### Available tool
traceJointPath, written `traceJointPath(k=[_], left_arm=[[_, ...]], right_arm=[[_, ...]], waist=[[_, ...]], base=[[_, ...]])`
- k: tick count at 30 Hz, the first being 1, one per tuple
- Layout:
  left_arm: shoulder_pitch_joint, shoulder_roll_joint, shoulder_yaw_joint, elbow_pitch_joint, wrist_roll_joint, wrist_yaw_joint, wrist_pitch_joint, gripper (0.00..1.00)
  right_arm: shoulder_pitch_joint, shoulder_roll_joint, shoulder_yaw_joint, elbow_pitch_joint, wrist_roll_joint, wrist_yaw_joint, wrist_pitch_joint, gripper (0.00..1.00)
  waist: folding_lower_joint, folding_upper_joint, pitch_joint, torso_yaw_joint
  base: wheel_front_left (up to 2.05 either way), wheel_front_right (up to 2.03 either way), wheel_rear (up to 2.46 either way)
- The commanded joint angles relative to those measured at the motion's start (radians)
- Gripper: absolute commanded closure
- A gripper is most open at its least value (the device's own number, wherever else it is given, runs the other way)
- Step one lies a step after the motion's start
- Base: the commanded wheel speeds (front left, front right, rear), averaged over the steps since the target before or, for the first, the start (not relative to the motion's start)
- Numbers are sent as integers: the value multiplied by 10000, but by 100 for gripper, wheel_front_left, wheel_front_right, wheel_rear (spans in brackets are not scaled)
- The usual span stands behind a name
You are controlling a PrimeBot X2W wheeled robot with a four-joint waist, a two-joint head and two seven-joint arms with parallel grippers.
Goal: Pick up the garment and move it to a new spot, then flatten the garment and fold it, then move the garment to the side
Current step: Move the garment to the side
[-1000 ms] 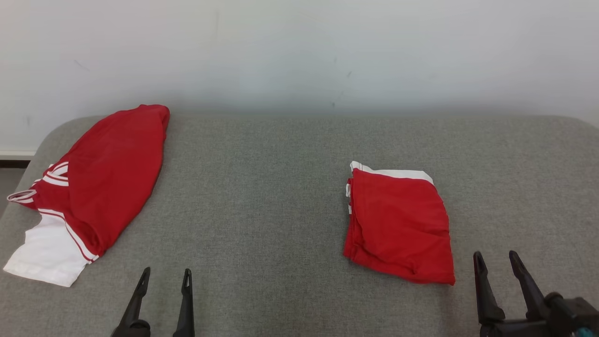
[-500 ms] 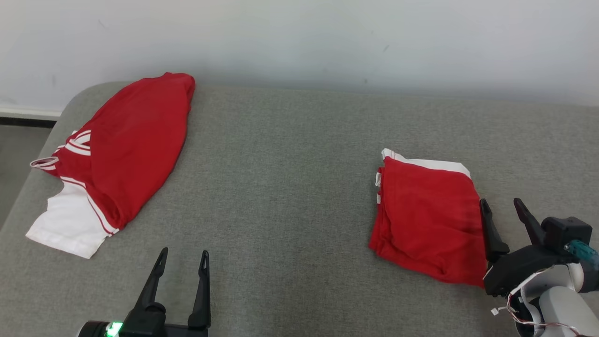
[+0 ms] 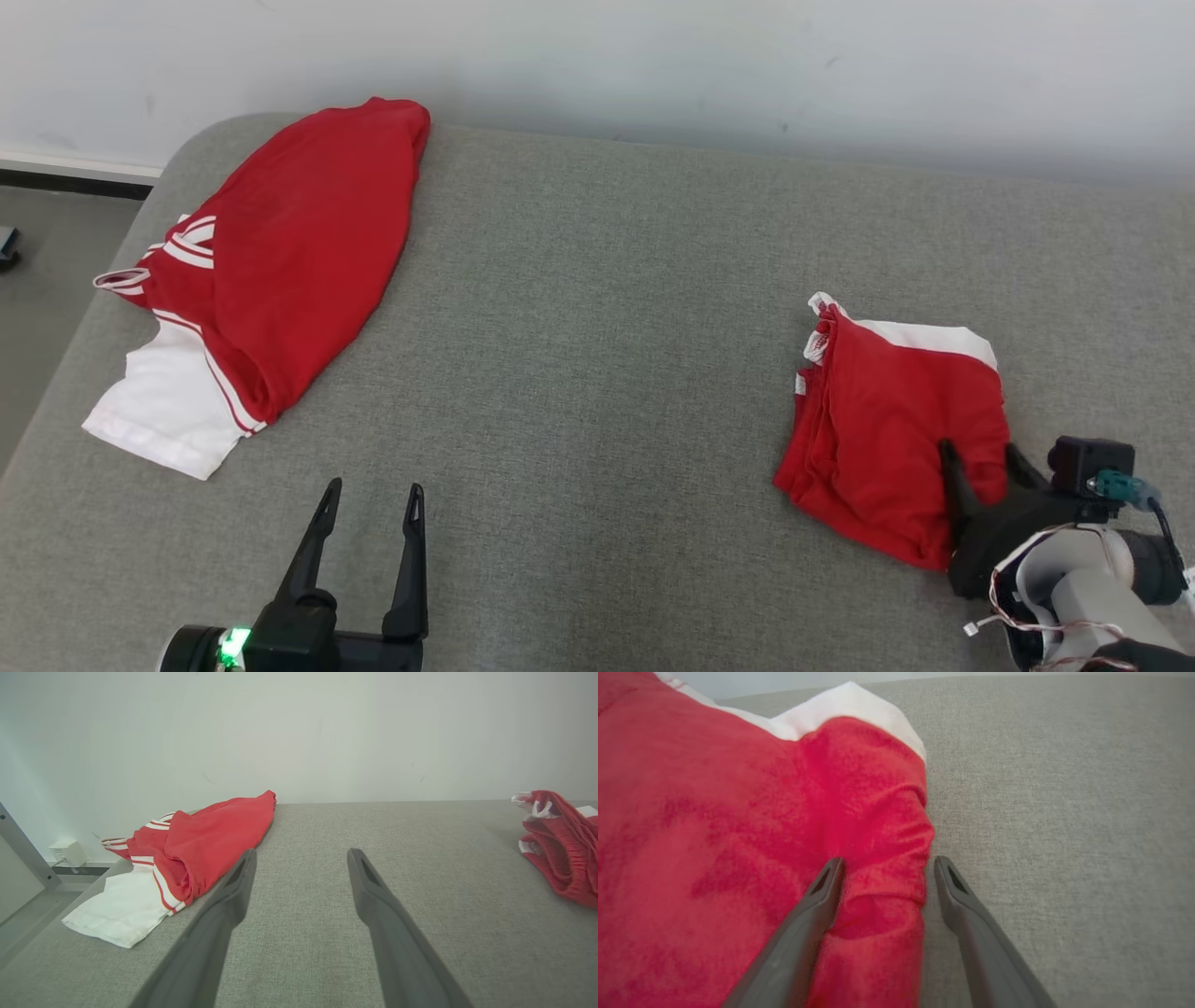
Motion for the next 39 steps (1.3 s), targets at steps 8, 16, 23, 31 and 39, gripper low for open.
traceJointPath(k=[8, 16, 23, 31, 39], left_arm=[[-271, -27, 26, -35, 35, -41, -33, 0], [-912, -26, -115, -265, 126, -133, -35, 0], [-1722, 2, -210, -729, 276, -96, -33, 0], [-2301, 398, -95, -1180, 496, -63, -33, 0], [-1950, 762, 134, -1860, 622, 177, -33, 0]], right_arm=[[-487, -53, 832, 775, 538, -21, 59, 100], [-2361, -1411, 2871, 148, 700, -21, 394, 100], [-4013, -3295, 4298, -714, 1291, -22, 906, 100], [-5274, -5229, 5239, -1287, 1986, -22, 907, 100], [-6166, -6230, 5820, -1530, 2255, -22, 896, 100]], waist=[[-1, 0, 235, -236], [-1, 0, 1425, -910], [-1, 0, 3015, -1620], [-1, 0, 4223, -2660], [-1, 0, 4754, -3551]], base=[[0, 0, 0], [0, 0, 0], [0, 0, 0], [0, 0, 0], [0, 0, 0]])
